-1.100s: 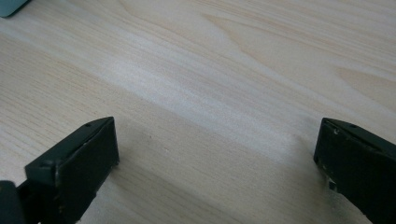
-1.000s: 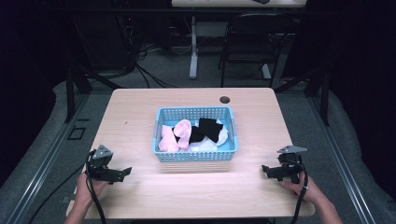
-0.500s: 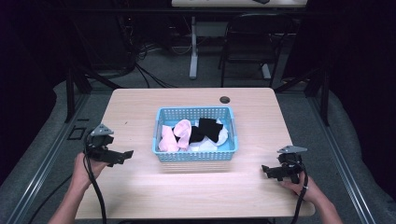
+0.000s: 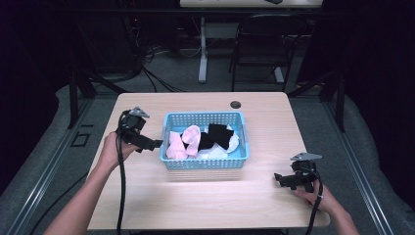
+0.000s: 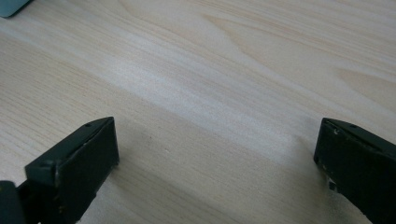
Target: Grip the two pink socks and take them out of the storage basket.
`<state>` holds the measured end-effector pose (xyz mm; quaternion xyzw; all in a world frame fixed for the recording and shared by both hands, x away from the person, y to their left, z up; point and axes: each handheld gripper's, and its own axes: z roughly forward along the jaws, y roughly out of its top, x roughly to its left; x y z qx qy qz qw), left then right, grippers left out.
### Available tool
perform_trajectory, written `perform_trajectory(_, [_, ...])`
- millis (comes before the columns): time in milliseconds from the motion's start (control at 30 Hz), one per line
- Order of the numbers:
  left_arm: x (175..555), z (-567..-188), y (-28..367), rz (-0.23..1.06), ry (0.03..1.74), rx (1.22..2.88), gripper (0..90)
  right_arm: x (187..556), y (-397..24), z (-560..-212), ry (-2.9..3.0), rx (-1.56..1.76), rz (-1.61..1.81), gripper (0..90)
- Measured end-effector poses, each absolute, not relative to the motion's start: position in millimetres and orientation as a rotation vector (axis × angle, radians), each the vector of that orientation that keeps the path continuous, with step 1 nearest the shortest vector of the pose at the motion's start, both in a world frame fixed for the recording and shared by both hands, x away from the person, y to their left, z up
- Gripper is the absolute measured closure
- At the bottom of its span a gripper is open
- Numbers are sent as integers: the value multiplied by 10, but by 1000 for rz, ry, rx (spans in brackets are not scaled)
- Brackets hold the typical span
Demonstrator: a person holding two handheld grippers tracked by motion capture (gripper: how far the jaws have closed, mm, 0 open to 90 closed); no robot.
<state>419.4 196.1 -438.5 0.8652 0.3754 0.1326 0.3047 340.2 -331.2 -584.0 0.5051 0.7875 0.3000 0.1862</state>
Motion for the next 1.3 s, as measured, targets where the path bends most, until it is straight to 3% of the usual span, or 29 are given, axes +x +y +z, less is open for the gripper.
perform_trajectory(467, [4669, -4610, 1143, 233, 959, 2446, 0, 3407, -3312, -5841, 2220, 1418, 846, 0])
perform_trajectory(767, [4788, -4868, 855, 149, 992, 2555, 9, 3407, -3311, -5840, 2221, 1418, 846, 0])
perform_trajectory(1300, [4898, -5111, 679, 109, 1054, 2660, 338, 3412, -3309, -5840, 2226, 1410, 844, 0])
